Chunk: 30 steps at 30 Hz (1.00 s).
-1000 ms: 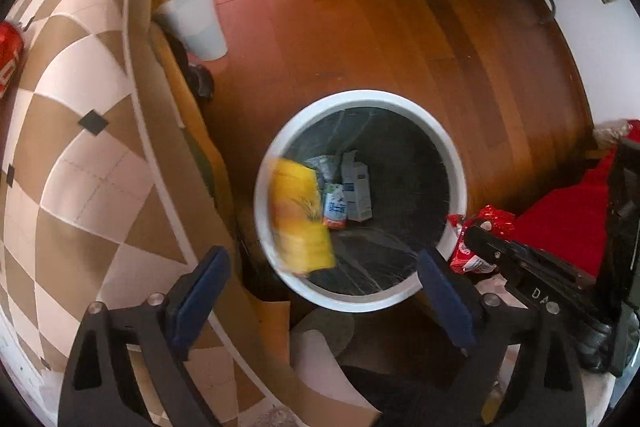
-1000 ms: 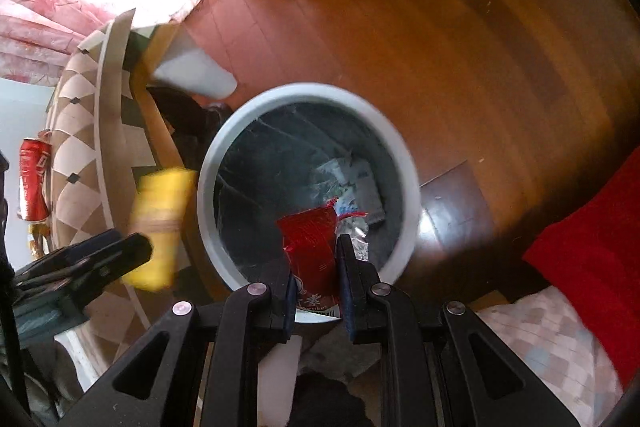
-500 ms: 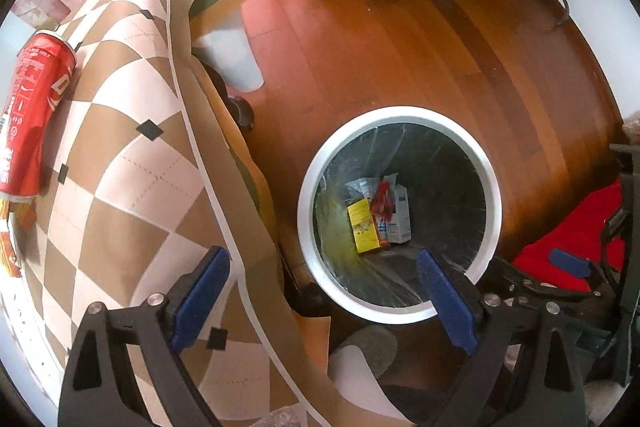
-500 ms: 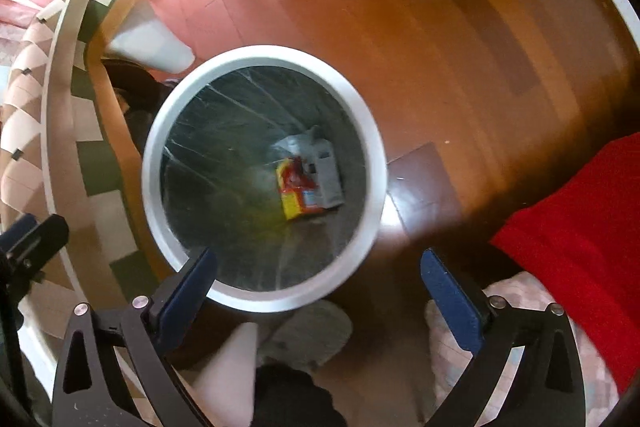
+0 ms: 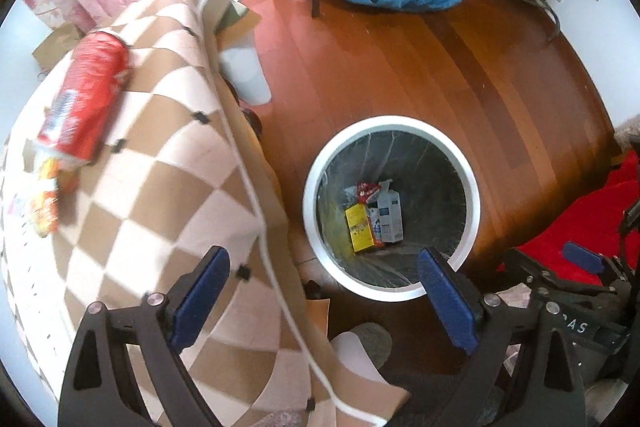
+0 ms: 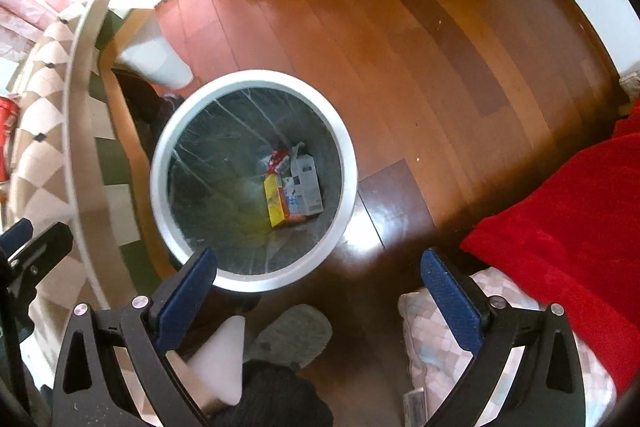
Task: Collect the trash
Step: 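Move both tools back toward the table, then grasp the pink box with left gripper while right grasps the Coke can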
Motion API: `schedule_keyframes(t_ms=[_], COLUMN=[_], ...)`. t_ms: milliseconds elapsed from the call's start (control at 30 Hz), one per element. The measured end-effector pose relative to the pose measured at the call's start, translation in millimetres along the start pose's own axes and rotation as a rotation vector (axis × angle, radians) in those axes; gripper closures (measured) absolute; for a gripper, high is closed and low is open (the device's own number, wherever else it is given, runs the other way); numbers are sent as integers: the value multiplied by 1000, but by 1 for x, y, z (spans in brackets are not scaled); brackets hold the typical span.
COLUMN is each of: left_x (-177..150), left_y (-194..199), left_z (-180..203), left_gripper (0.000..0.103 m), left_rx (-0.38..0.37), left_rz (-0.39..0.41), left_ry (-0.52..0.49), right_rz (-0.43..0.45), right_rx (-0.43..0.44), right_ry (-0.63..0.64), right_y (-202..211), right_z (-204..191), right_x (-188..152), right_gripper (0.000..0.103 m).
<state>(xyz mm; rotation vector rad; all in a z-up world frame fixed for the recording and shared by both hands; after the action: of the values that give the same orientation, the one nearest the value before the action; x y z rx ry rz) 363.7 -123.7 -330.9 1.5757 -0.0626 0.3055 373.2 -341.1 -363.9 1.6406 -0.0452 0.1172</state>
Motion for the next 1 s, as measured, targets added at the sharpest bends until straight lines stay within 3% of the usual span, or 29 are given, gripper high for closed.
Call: schedule_keyframes(t_ms=[367, 600, 767, 1000], left_x=[-14, -12, -22, -37], left_y=[97, 155, 154, 101], left_z=[-40, -111, -184, -300], left_gripper=[7, 7, 7, 7], left_rx=[17, 64, 145, 278], left_rz=[169, 283, 279, 179], left_ry=[58, 143, 221, 250], right_rz=[181, 270, 236, 131], right_rx=[80, 209, 285, 345], right_ry=[-16, -2, 67, 159], right_y=[102, 170, 178, 137], right_z=[-20, -76, -146, -274], right_x=[-10, -6, -1, 14], right_gripper=[0, 0, 0, 0])
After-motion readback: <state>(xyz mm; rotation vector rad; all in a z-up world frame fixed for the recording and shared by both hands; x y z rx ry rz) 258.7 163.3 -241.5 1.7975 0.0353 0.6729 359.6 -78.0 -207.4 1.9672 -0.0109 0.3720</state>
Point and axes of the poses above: each gripper's, at about its wrist camera, not at the fingertips, and y roughly against the way its jaws point, z to its right, x to its top, the point moved 4 cm from there along -y, roughly the way its jaws point, and after that the axes turned 4 degrees about -y, right-handed, at the moved point
